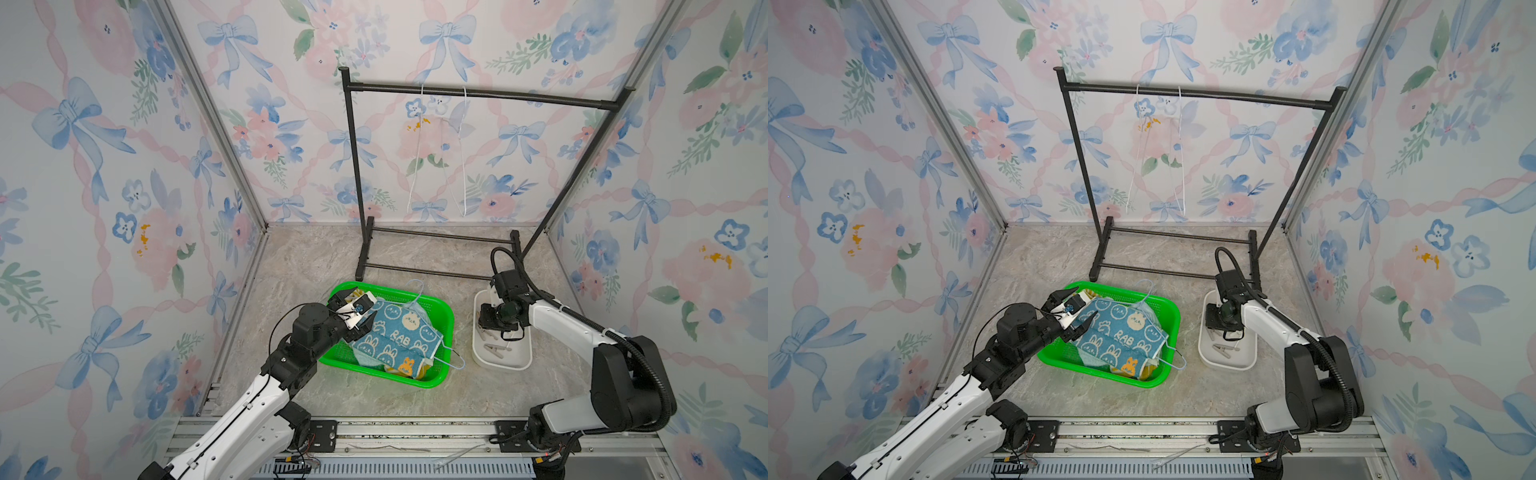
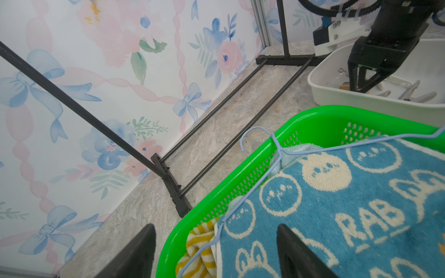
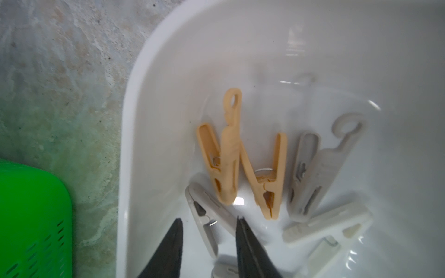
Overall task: Remove the clothespins securing towels to the hanger
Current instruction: Place the clothespin in the storage box, then pick up the hanger from the basket.
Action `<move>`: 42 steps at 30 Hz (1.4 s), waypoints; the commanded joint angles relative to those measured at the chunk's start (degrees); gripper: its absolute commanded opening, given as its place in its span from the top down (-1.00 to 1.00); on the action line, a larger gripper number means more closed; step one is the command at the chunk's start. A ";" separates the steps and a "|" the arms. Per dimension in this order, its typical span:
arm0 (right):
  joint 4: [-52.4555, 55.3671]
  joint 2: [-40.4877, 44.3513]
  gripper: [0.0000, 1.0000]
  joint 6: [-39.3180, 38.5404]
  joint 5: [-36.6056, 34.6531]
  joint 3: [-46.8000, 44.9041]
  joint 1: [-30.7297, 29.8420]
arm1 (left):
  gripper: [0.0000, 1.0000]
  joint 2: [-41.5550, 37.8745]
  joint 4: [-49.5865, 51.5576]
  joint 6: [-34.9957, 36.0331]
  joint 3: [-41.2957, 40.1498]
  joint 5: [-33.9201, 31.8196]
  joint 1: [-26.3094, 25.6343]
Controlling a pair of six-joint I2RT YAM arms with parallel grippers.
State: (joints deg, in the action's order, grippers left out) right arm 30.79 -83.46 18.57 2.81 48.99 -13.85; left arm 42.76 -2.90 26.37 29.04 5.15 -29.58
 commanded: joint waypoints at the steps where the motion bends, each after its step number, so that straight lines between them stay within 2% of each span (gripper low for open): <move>1: 1.67 2.22 0.20 -0.50 -0.12 0.60 0.49 | -0.57 -0.06 0.17 -0.09 0.06 0.55 0.23; 9: 5.22 11.34 0.05 -2.17 1.75 3.55 -0.08 | -0.57 -0.17 0.17 0.00 0.05 1.17 0.23; 18: 1.35 16.87 -0.04 -0.77 14.61 6.79 -4.20 | -0.57 -0.05 0.13 -0.08 0.15 2.08 0.23; 27: -10.52 11.04 0.00 5.46 22.74 7.91 -13.13 | -0.57 0.04 0.31 -0.07 0.14 2.24 0.23; 36: -18.17 0.65 0.12 9.96 24.24 8.95 -18.91 | -0.58 0.22 0.39 -0.13 0.14 2.51 0.23; 42: -25.19 -3.87 0.22 13.71 25.06 7.79 -20.16 | -0.58 0.35 0.50 -0.18 0.22 2.60 0.23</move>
State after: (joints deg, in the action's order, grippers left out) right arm 11.11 -86.00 29.43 26.68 55.94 -33.41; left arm 42.87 -2.87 26.37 29.04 6.87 -29.58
